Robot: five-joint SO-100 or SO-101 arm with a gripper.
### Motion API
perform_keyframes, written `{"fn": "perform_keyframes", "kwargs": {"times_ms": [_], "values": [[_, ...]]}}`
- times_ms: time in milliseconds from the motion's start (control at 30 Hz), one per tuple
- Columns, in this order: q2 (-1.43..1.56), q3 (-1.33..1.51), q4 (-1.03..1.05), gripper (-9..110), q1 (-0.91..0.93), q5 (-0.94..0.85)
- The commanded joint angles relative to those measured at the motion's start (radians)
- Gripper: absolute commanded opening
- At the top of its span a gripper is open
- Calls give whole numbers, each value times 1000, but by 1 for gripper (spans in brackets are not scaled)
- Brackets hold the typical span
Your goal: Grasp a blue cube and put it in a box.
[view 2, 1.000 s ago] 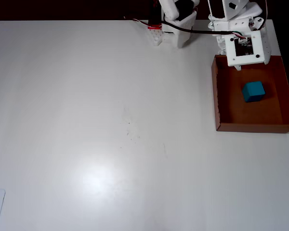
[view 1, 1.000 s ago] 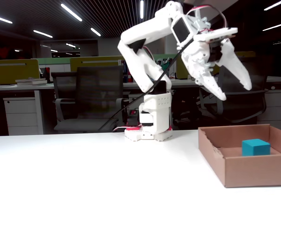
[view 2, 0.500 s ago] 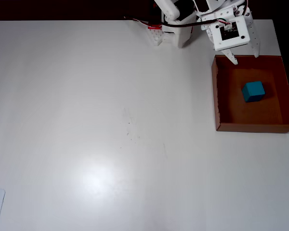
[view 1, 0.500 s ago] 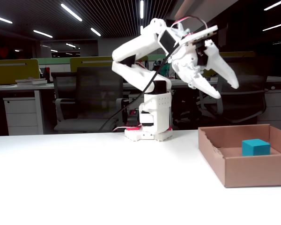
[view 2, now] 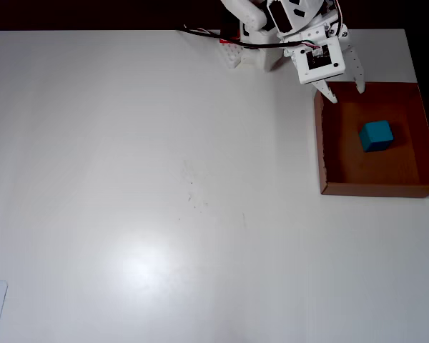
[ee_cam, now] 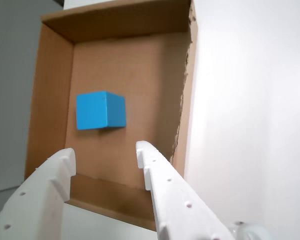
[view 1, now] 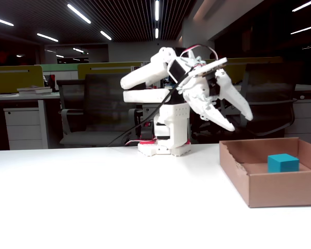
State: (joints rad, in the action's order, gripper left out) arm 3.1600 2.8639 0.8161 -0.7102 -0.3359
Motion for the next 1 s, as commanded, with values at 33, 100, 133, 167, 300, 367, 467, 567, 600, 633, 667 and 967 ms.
{"fn": "perform_keyframes", "kwargs": {"times_ms": [33, 100, 133, 167, 300, 367, 467, 567, 600, 633, 667, 967], "values": [[61, 43, -3, 14, -12, 5], [78, 71, -11, 14, -17, 5], [78, 80, -17, 14, -20, 8], [78, 87, -21, 14, -25, 12], [80, 107, -11, 14, -58, 38], [80, 107, 18, 14, -55, 38], [80, 107, 34, 14, -46, 38], [81, 107, 43, 14, -48, 38], [81, 107, 49, 14, -51, 38], [81, 107, 51, 14, -52, 38], [81, 107, 51, 14, -52, 38], [81, 107, 66, 15, -61, 34]]}}
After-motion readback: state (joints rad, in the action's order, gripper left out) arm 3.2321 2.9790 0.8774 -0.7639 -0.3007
